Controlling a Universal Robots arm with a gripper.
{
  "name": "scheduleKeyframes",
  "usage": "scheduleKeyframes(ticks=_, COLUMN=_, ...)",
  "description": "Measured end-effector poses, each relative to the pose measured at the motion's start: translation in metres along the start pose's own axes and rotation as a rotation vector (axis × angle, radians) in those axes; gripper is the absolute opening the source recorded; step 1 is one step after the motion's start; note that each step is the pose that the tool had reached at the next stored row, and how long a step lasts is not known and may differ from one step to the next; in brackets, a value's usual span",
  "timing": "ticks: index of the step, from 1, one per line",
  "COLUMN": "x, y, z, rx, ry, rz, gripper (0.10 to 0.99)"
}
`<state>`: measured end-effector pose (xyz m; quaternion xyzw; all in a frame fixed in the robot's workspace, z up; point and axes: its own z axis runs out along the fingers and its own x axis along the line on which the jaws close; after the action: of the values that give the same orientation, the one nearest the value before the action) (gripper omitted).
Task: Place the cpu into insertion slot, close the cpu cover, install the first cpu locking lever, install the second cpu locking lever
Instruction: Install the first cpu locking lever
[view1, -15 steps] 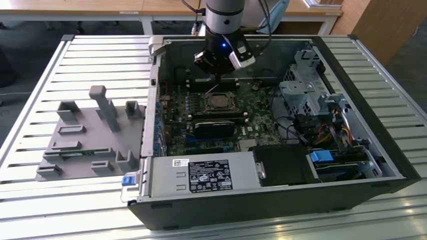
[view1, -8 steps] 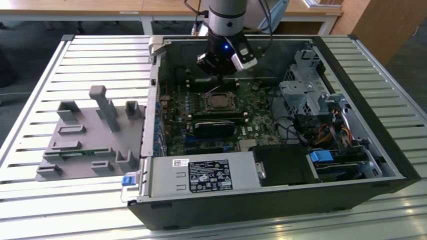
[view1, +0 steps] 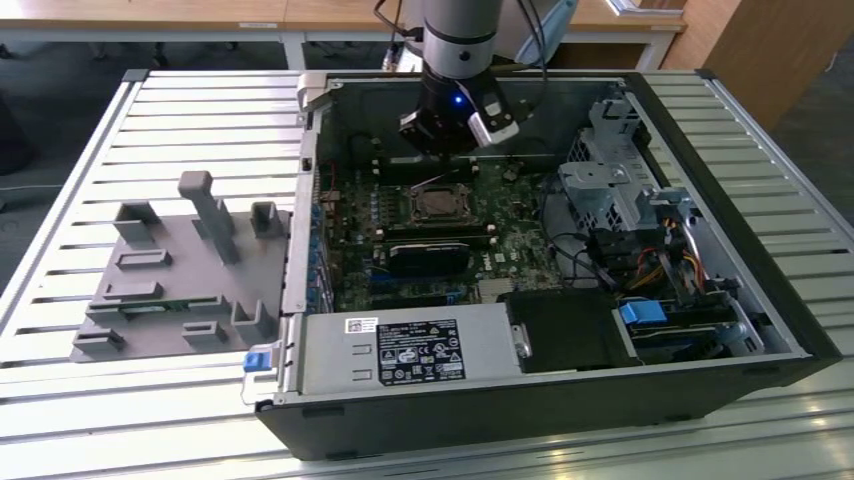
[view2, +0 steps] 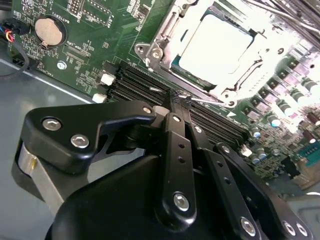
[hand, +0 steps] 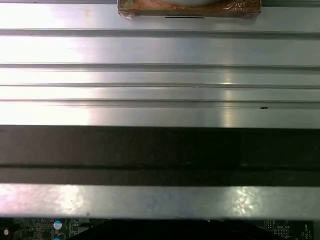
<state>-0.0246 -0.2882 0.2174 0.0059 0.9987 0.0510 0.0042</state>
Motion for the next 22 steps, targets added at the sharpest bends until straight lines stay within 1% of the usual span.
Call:
scheduleKeyframes(ticks=7, x=-0.0035, y=-0.0008, z=0.0091, rx=0.0, ry=0.0, rz=0.0, gripper=0.106)
scheduleKeyframes(ticks=12, x=-0.0042, y=-0.0013, z=0.0145, rx=0.003, ry=-0.0001, rz=0.0, gripper=0.106)
scheduleKeyframes(ticks=22, x=-0.0042, y=-0.001, z=0.019, rx=0.018, ry=0.0002, rz=0.0, gripper=0.106)
